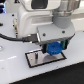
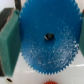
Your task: Insert the blue gear onto the right peg, followed by the red gear
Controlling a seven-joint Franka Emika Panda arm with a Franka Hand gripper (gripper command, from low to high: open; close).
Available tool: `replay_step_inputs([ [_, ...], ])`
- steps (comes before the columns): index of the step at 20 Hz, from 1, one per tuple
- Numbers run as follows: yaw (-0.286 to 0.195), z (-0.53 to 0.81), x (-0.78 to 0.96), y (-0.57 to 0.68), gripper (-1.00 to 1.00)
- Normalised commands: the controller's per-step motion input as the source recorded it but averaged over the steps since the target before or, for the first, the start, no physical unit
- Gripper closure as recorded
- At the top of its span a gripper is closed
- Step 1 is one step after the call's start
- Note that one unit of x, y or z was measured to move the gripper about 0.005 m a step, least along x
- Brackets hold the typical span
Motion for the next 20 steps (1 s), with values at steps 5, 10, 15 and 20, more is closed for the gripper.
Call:
replay_step_inputs([
  [5,0.0,0.02,0.14,-0.09,1.0],
  [10,0.0,0.29,0.23,-0.1,1.0],
  [15,0.0,0.0,0.17,-0.18,1.0],
  [20,0.0,-0.09,0.03,-0.19,1.0],
])
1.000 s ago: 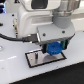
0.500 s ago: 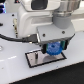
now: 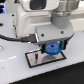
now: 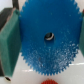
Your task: Insert the blue gear onto the right peg, followed by the red gear
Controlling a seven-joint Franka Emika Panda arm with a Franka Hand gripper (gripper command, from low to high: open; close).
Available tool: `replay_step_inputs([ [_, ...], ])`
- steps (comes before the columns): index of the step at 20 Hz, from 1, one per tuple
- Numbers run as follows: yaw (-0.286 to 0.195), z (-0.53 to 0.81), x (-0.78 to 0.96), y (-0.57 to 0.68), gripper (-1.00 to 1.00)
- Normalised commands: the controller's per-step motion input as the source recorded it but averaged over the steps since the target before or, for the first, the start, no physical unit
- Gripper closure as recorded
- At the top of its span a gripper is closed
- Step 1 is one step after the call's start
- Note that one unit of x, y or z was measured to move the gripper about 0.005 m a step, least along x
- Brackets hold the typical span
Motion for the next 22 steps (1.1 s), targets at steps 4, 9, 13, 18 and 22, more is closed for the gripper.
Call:
replay_step_inputs([
  [4,0.0,-0.14,0.0,-0.15,1.0],
  [9,0.0,-0.31,0.01,-0.18,1.0],
  [13,0.0,-0.06,0.0,-0.01,1.0],
  [18,0.0,0.09,-0.07,0.0,-1.0],
  [22,0.0,0.36,-0.28,0.02,-1.0],
])
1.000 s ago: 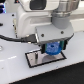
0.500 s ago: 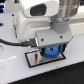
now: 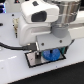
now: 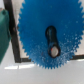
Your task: Insert the blue gear onto the right peg, followed by the red gear
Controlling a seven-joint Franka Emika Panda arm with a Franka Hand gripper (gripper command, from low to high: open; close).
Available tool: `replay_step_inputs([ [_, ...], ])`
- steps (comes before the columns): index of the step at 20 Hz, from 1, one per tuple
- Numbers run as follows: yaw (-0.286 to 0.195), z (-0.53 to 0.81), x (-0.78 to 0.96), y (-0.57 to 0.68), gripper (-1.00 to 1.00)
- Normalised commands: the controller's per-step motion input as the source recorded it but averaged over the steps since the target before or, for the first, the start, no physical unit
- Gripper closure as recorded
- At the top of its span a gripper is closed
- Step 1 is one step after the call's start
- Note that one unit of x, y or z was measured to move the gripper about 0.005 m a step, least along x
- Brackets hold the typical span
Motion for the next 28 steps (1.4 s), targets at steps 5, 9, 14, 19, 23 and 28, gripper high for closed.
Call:
replay_step_inputs([
  [5,0.0,0.37,-0.45,0.04,-1.0],
  [9,0.0,0.17,-0.55,0.01,-1.0],
  [14,0.0,0.03,-0.61,0.0,-1.0],
  [19,0.0,-0.06,-0.55,0.0,-1.0],
  [23,0.0,-0.16,-0.45,0.0,-1.0],
  [28,0.0,-0.22,-0.35,0.0,-1.0],
])
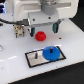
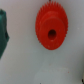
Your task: Insert the blue gear onto the right peg, followed by the red gear
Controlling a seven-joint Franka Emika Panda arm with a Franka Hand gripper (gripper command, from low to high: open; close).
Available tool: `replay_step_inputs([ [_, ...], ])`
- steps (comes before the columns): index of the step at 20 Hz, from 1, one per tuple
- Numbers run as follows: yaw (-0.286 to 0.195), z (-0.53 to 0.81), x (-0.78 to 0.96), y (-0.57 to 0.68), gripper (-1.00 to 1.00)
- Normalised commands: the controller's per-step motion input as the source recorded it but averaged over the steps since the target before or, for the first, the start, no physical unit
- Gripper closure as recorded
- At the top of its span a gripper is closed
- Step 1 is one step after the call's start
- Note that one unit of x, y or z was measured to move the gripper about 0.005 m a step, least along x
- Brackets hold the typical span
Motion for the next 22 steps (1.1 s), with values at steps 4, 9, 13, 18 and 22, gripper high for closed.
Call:
replay_step_inputs([
  [4,0.0,-0.24,-0.17,0.0,-1.0],
  [9,0.0,-0.22,-0.13,0.0,-1.0],
  [13,0.0,-0.23,-0.09,0.0,-1.0],
  [18,0.0,-0.26,-0.15,0.0,-1.0],
  [22,0.0,-0.16,-0.2,0.01,1.0],
])
